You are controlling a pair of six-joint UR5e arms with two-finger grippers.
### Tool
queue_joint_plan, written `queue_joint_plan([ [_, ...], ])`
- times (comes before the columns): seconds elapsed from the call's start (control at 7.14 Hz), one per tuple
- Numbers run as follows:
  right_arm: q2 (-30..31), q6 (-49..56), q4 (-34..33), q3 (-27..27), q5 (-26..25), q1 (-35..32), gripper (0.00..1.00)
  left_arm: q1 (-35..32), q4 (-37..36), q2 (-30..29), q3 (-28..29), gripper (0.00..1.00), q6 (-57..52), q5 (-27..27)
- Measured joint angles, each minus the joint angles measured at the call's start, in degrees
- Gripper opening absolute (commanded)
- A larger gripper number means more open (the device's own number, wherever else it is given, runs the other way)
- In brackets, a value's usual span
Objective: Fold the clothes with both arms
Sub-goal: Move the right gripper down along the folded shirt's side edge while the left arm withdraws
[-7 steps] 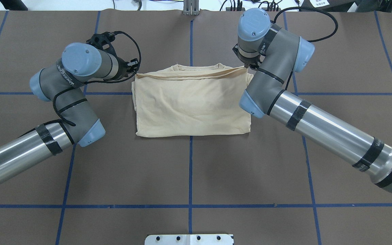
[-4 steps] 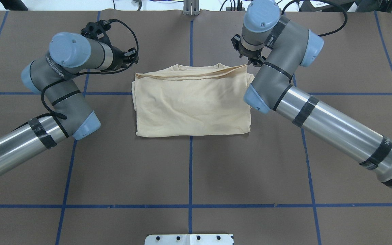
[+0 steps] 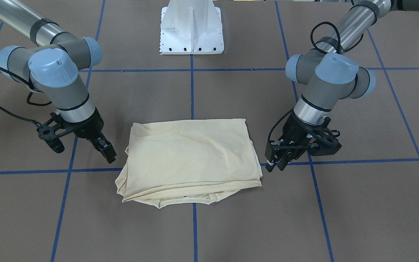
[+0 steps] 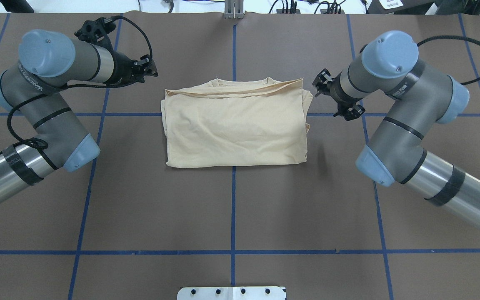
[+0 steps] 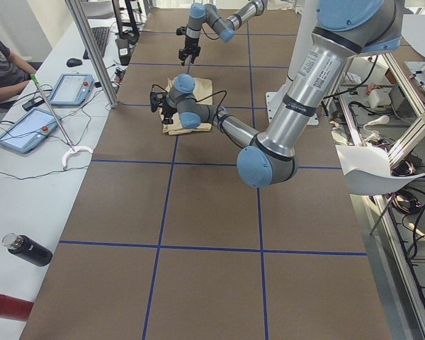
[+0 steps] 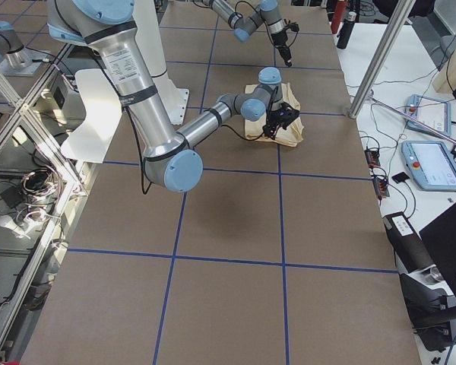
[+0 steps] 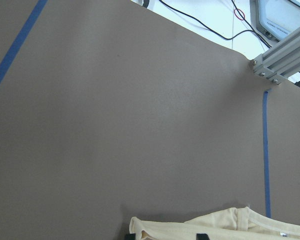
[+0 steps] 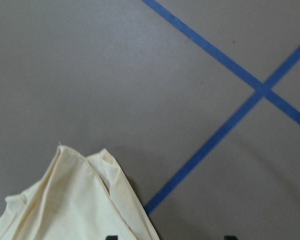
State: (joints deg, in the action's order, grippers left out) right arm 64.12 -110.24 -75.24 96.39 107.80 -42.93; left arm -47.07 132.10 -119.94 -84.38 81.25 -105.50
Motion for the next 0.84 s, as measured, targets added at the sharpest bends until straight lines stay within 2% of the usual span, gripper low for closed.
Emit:
queue_joint_plan([
  [0.28,1.5,-8.3,0.0,4.7,-6.0,7.1,0.79,-0.2,-0.1,0.5,-0.3,0.5,-1.2,0.4],
  [0.42,1.8,-10.2,0.0,5.4,-9.2,10.4,0.79,-0.3,-0.1,0.6,-0.4,0.5,-1.8,1.1],
  [0.84,3.9,-11.2,-0.1,5.3,-12.1,14.7,0.73,-0.4,-0.1,1.0,-0.3,0.5,-2.2,2.1],
])
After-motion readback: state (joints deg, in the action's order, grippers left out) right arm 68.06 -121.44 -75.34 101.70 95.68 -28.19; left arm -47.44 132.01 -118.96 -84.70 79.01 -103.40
